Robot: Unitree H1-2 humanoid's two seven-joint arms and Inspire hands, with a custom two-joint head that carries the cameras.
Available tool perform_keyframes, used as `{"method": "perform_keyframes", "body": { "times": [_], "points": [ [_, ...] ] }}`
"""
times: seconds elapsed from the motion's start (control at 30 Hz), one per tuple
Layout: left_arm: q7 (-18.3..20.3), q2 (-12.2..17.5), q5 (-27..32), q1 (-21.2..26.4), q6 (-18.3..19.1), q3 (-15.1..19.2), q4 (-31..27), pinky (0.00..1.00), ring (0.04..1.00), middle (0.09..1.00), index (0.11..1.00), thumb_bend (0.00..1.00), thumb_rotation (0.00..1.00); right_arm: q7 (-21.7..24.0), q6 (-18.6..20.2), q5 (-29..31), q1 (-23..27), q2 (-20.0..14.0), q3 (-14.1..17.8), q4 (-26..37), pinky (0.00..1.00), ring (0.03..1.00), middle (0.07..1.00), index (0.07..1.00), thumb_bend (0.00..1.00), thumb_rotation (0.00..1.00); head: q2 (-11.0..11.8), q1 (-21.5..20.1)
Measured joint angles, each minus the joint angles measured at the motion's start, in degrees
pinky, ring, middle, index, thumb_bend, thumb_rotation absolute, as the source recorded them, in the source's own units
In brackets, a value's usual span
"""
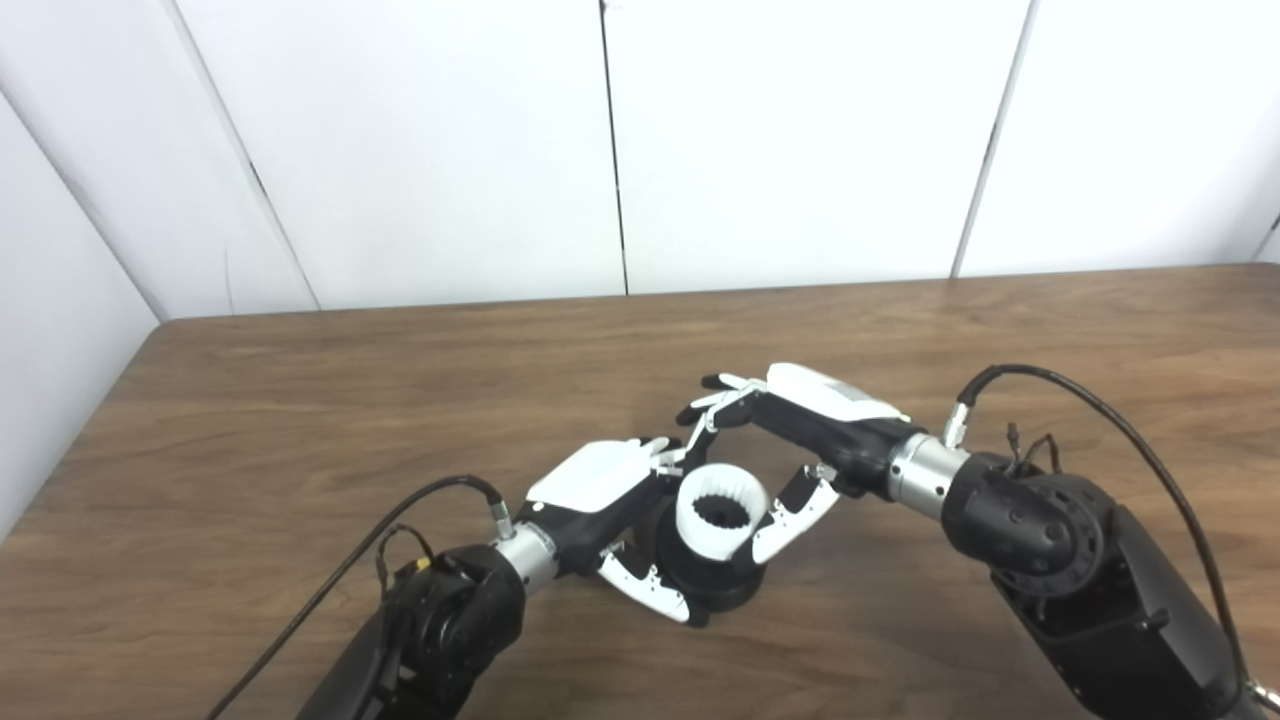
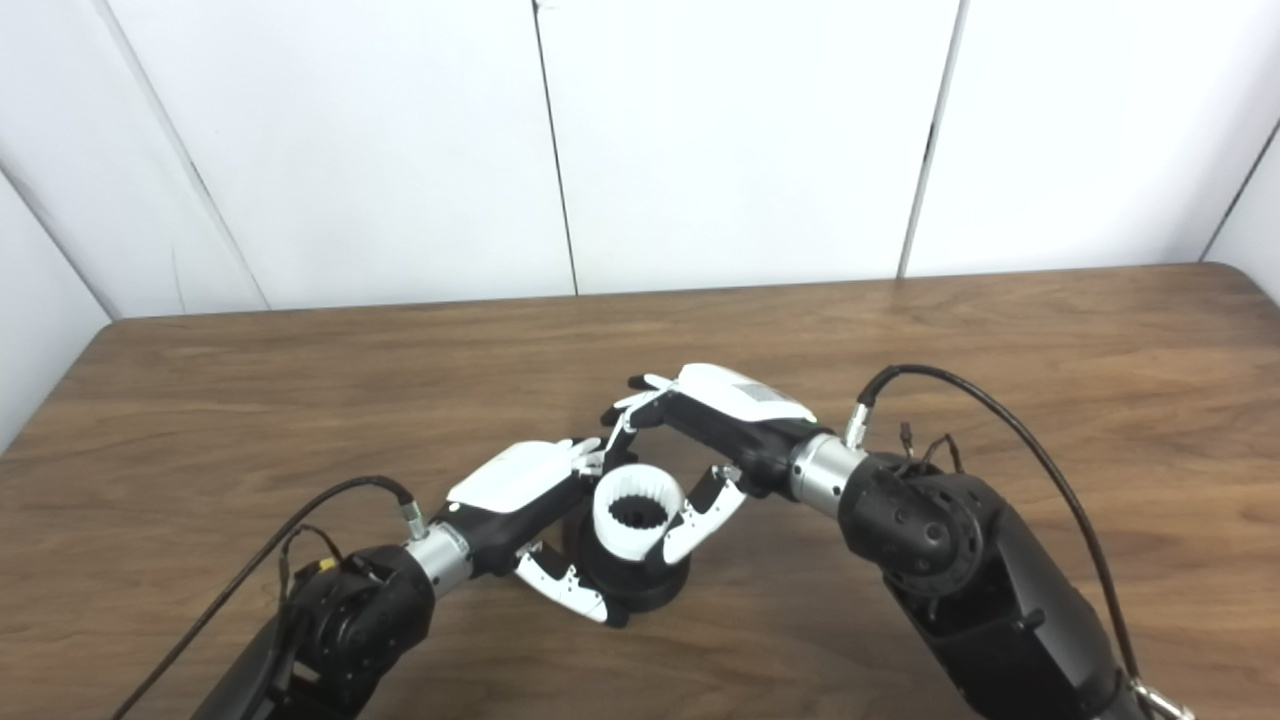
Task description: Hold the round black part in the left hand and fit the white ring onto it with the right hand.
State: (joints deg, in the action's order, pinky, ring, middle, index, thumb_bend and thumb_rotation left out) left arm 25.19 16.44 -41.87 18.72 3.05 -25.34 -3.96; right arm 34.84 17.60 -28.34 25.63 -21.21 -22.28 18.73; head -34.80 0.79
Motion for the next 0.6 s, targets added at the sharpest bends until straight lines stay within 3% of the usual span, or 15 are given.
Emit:
{"method": "perform_keyframes", "body": {
  "times": [0.6],
  "points": [
    [0.18, -0.02, 0.03, 0.0, 0.59, 0.01, -0.27, 1.0, 1.0, 0.966, 0.713, 0.98, 0.43, -0.38, -0.8, -0.55, -0.69, 0.22, -0.46, -1.3, 1.0, 0.993, 0.863, 0.492, 0.52, 0.15, 0.09, 0.09]
  ]
}}
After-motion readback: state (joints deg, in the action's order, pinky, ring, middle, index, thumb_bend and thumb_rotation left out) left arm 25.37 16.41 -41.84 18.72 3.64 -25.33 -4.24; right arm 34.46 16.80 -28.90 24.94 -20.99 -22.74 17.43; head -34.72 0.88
